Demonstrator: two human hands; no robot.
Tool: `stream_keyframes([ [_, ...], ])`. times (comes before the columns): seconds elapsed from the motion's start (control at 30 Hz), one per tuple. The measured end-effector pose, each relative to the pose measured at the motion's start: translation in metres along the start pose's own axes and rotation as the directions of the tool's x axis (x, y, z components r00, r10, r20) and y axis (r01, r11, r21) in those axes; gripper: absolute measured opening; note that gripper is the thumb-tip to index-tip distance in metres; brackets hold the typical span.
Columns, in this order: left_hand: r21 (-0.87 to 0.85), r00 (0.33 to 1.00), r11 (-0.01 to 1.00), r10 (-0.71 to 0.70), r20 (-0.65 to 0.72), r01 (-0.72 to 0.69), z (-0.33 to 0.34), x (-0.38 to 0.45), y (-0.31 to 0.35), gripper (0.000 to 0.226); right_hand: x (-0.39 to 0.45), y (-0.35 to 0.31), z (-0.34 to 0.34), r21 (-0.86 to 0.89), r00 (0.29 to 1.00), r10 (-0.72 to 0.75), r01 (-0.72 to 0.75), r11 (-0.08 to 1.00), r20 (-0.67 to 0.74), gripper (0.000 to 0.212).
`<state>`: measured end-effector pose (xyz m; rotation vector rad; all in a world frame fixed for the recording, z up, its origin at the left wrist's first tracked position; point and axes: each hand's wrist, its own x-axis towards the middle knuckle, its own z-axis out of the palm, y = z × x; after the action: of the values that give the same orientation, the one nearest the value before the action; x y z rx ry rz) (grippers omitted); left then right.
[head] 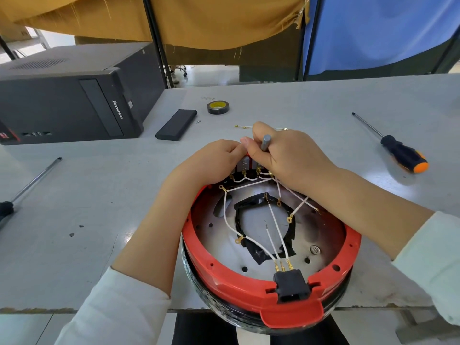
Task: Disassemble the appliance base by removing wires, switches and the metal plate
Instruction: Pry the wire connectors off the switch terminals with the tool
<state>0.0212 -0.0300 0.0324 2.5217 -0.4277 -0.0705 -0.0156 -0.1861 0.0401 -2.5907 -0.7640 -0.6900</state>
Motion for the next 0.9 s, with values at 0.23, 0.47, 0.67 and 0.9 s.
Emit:
stream_keyframes([
  [0.23, -0.02, 1.0, 1.0, 0.006, 0.021, -0.006, -0.0012, -0.0018, 0.0025, 0.044, 0.0003, -0.0007, 0.0007, 0.091, 0.996, 0.071, -0.076, 0.993, 0.051, 0.036],
  [0.47, -0.011, 0.999, 1.0, 0.017, 0.035, -0.017, -0.0018, -0.0016, 0.0027, 0.047, 0.0026, 0.0, 0.001, 0.188, 0.987, 0.152, -0.159, 0.969, 0.053, 0.041],
  [0.67, -0.011, 0.999, 1.0, 0.024, 0.033, -0.024, -0.0012, -0.0004, 0.0017, 0.048, -0.0007, -0.0013, 0.0001, 0.138, 0.996, 0.091, -0.087, 0.987, -0.024, 0.042],
  [0.9, -0.014, 0.999, 0.999, 0.031, 0.02, -0.031, 0.0005, 0.002, -0.0006, 0.056, 0.0046, 0.0052, 0.0039, 0.262, 0.983, 0.185, -0.182, 0.948, 0.012, 0.042],
])
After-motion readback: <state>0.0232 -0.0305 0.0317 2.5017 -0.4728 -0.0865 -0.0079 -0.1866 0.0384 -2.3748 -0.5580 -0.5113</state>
